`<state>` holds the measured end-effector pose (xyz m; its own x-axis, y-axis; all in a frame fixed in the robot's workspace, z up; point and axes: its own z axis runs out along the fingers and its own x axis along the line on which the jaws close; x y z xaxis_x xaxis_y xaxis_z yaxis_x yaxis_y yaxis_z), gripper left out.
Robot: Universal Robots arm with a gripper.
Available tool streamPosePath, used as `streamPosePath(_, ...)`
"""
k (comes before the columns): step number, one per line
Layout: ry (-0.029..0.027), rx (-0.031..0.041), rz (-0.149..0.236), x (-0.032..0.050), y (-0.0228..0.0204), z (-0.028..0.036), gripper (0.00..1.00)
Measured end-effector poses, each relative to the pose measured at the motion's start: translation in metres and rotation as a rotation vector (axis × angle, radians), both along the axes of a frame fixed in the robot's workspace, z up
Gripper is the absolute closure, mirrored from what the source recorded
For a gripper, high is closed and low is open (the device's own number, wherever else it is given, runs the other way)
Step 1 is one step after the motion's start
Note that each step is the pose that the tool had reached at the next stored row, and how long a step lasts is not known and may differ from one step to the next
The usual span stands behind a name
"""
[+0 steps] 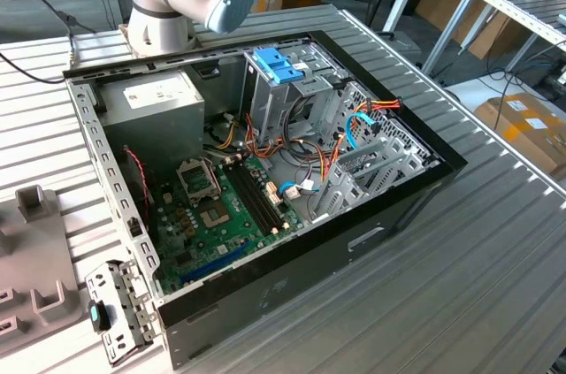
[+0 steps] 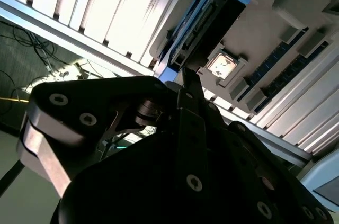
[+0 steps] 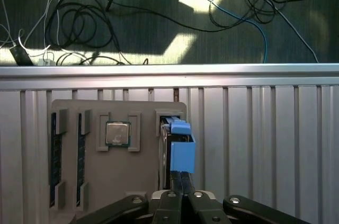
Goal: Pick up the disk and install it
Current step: 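Pick up the disk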
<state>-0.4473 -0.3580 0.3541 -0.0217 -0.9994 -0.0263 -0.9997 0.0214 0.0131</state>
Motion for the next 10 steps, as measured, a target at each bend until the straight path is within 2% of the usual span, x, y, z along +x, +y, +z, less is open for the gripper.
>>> streamPosePath(3,0.0003,0.0000,0.000,0.0081,0.0000,0.0000,0.89)
streamPosePath(10,0.0001,0.0000,0.000,0.0084,0.0000,-0.0006,0.89)
